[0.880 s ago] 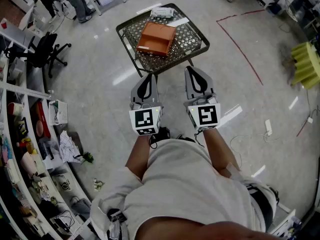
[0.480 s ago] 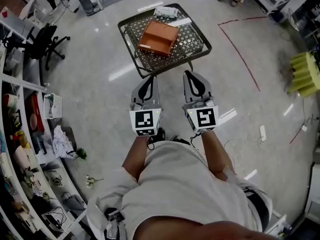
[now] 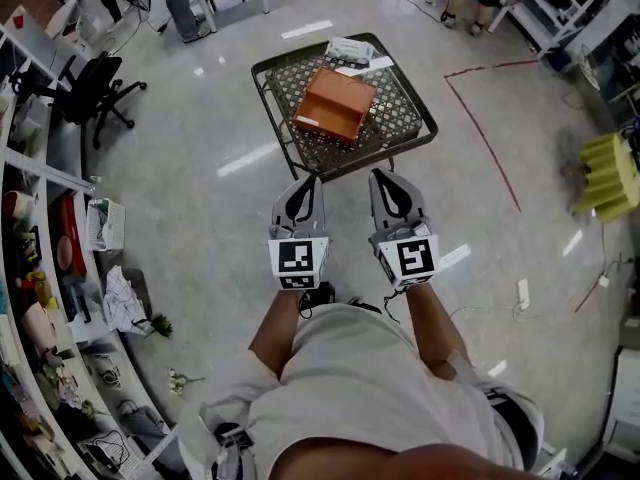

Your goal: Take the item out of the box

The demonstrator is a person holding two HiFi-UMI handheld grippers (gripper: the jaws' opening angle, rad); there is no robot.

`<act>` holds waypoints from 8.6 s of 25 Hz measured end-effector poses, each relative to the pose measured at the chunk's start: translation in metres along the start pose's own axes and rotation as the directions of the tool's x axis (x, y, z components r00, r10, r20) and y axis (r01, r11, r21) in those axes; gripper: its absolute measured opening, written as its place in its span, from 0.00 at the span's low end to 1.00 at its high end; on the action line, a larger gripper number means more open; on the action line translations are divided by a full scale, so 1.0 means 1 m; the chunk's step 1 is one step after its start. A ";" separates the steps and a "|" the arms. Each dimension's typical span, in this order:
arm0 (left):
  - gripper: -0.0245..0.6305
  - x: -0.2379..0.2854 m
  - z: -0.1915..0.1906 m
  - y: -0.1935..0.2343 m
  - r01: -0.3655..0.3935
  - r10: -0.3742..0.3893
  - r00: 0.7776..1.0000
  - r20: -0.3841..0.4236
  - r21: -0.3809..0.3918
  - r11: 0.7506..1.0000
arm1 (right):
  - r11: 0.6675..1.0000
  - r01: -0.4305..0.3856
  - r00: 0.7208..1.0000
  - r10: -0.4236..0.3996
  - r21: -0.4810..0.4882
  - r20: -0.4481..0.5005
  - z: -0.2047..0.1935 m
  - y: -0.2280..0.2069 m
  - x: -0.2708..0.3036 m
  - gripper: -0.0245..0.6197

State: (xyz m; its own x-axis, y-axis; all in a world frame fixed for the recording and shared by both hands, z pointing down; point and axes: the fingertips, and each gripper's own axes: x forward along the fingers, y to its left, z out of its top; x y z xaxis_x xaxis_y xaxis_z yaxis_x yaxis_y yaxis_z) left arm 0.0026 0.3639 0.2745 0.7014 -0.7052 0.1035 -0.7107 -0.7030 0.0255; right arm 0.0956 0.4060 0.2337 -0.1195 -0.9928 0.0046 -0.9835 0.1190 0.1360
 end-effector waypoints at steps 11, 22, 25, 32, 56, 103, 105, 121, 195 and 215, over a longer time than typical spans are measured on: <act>0.05 0.035 0.009 0.087 0.060 -0.060 0.998 -0.024 0.008 0.998 | 1.000 0.013 1.000 -0.013 -0.018 -0.018 0.012 0.026 0.090 0.05; 0.05 0.060 -0.011 0.115 0.115 -0.117 0.990 -0.076 -0.029 0.993 | 0.999 0.045 0.996 -0.047 -0.030 -0.071 -0.004 0.024 0.129 0.05; 0.05 0.075 -0.014 0.113 0.131 -0.133 0.987 -0.092 -0.035 0.991 | 0.999 0.045 0.995 -0.047 -0.023 -0.089 -0.010 0.014 0.138 0.05; 0.05 0.128 -0.007 0.115 0.136 -0.138 0.986 -0.088 -0.029 0.990 | 1.000 0.020 0.997 -0.022 -0.023 -0.079 -0.018 -0.030 0.176 0.05; 0.05 0.279 -0.108 0.158 -0.046 0.010 0.921 -0.388 -0.083 0.995 | 0.909 -0.415 0.854 0.406 0.045 -0.325 -0.159 -0.110 0.311 0.05; 0.05 0.280 -0.317 0.283 -0.249 -0.077 0.756 -0.651 -0.394 0.885 | 0.633 -0.672 -0.050 0.478 0.384 -0.877 -0.467 0.013 0.384 0.21; 0.05 0.280 -0.319 0.284 -0.248 -0.082 0.753 -0.653 -0.397 0.883 | 0.640 -0.655 -0.066 0.482 0.403 -0.873 -0.475 0.011 0.384 0.21; 0.05 0.293 -0.334 0.291 -0.211 -0.142 0.722 -0.677 -0.411 0.887 | 0.611 -0.589 -0.198 0.525 0.529 -0.827 -0.483 0.016 0.387 0.27; 0.05 0.395 -0.301 0.245 0.486 -0.471 0.527 -0.708 -0.204 0.850 | 0.960 0.229 0.608 -0.013 0.159 -0.794 -0.405 -0.065 0.357 0.21; 0.05 0.301 -0.160 0.185 0.578 -0.541 0.731 -0.417 -0.044 0.815 | 0.805 0.586 0.739 -0.486 0.090 -0.466 -0.242 -0.040 0.251 0.21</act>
State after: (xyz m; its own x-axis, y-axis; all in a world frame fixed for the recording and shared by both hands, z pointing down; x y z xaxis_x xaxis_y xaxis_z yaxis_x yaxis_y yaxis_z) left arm 0.0736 0.0361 0.4690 0.8739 -0.0971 0.4764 -0.1764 -0.9764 0.1244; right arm 0.1381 0.1488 0.4691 0.4529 -0.7975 0.3987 -0.8742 -0.4851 0.0226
